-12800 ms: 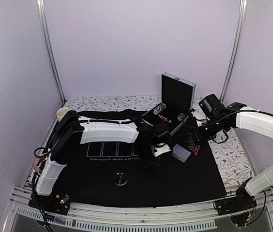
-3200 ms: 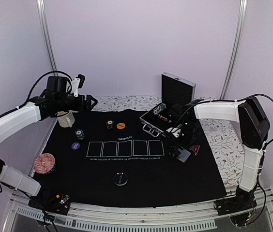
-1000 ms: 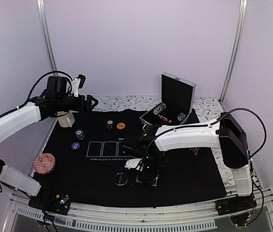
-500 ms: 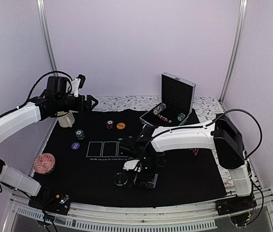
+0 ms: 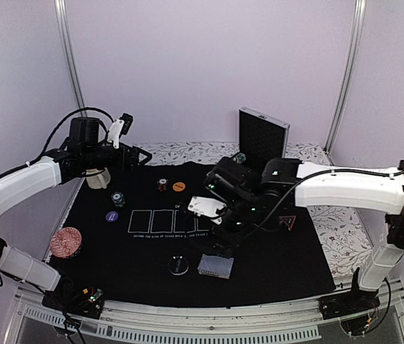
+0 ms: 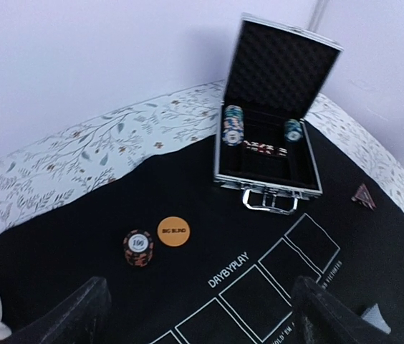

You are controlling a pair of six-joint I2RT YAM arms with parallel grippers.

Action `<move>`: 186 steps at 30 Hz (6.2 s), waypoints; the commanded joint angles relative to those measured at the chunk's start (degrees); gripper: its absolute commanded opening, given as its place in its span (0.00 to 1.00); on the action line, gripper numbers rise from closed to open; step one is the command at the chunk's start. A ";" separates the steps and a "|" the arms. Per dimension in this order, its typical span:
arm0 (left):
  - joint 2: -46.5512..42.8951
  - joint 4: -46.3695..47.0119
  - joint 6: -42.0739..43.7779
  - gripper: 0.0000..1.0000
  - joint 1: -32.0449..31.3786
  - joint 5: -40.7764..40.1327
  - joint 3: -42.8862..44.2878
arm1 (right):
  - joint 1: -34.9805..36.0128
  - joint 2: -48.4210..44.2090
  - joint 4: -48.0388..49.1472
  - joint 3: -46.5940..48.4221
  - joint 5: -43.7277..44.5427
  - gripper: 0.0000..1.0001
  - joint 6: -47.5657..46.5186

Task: Distribute texas hold em gaming equipment
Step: Adjust the face-down deck piles in the dealer area.

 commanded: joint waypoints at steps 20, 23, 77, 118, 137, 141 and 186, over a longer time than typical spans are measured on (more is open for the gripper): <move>22.01 -18.13 44.63 0.98 -42.67 1.81 8.10 | -25.63 -22.93 22.79 -33.16 -9.32 0.99 27.00; 24.73 -18.64 44.60 0.98 -43.04 2.33 9.31 | -25.63 -23.20 22.99 -34.15 -9.51 0.99 27.14; 28.09 -12.53 -12.73 0.69 -43.91 -20.83 3.50 | -26.41 -21.33 21.43 -36.61 -7.54 0.99 28.28; 23.25 -11.02 -15.52 0.45 -39.27 -6.29 -0.55 | -26.40 -19.85 23.61 -37.24 -14.53 1.00 29.22; 23.18 -7.90 -17.14 0.39 -37.09 -2.54 -3.22 | -18.17 -10.32 37.35 -42.39 -34.29 0.45 35.77; 22.90 -6.61 -17.60 0.38 -36.61 -2.02 -3.95 | -17.90 -7.99 37.77 -41.65 -33.21 0.42 36.56; 23.08 -3.02 -18.57 0.37 -35.83 1.23 -6.43 | -12.09 2.38 35.92 -35.02 -24.60 0.26 39.29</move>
